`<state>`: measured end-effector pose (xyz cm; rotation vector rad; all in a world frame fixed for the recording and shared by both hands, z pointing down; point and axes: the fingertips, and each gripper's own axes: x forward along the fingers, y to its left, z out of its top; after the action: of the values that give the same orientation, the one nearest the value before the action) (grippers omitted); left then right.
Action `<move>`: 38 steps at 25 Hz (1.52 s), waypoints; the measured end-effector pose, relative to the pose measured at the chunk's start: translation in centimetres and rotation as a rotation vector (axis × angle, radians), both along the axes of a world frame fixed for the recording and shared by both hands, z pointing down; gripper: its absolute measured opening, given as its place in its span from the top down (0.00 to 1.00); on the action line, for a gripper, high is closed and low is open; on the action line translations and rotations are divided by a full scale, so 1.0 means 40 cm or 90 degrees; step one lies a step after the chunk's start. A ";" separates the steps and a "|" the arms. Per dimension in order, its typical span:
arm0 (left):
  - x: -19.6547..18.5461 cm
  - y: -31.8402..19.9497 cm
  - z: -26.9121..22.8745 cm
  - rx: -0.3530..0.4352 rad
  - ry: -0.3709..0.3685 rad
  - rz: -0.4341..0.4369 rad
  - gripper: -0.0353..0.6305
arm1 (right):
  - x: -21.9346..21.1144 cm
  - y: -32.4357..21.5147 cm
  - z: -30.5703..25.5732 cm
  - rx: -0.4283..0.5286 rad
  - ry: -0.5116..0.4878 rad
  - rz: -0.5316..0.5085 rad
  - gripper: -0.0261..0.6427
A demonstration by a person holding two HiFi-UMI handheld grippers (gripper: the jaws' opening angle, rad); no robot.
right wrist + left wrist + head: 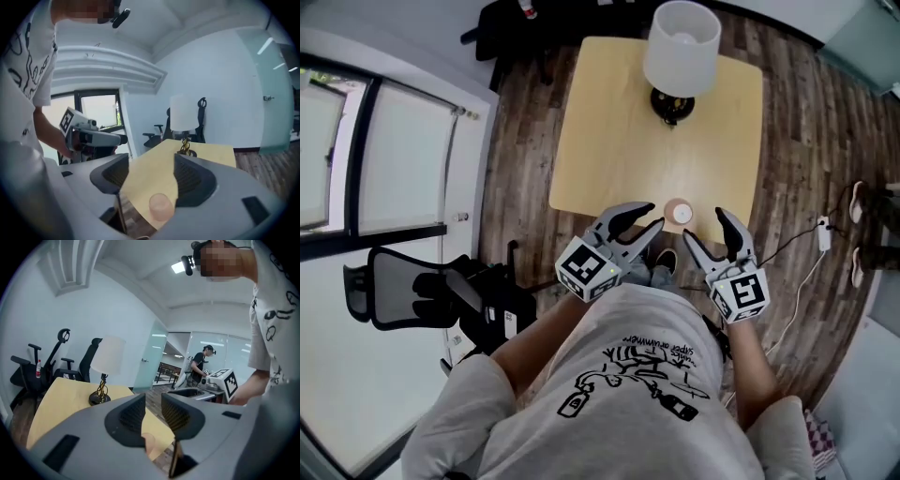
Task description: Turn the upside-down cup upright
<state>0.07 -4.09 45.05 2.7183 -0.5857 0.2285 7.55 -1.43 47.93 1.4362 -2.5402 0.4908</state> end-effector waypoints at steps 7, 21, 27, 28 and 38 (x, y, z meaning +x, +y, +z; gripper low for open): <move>0.042 0.003 -0.136 -0.019 0.047 -0.021 0.93 | 0.025 0.002 -0.188 0.024 -0.111 0.086 0.84; 0.090 0.065 -0.244 0.040 0.030 -0.010 0.93 | -0.014 0.013 -0.308 0.042 -0.091 0.081 0.91; 0.091 0.058 -0.237 0.052 0.023 -0.016 0.94 | -0.023 0.019 -0.303 0.051 -0.066 0.081 0.92; 0.091 0.057 -0.234 0.047 0.025 -0.018 0.94 | -0.026 0.020 -0.303 0.052 -0.063 0.078 0.92; 0.074 0.062 -0.221 0.032 0.027 -0.035 0.93 | -0.030 0.036 -0.288 0.043 -0.062 0.084 0.92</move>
<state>3.04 -1.61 36.22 2.7434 -0.6626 0.1443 6.34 0.00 36.41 1.6512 -2.5709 0.5118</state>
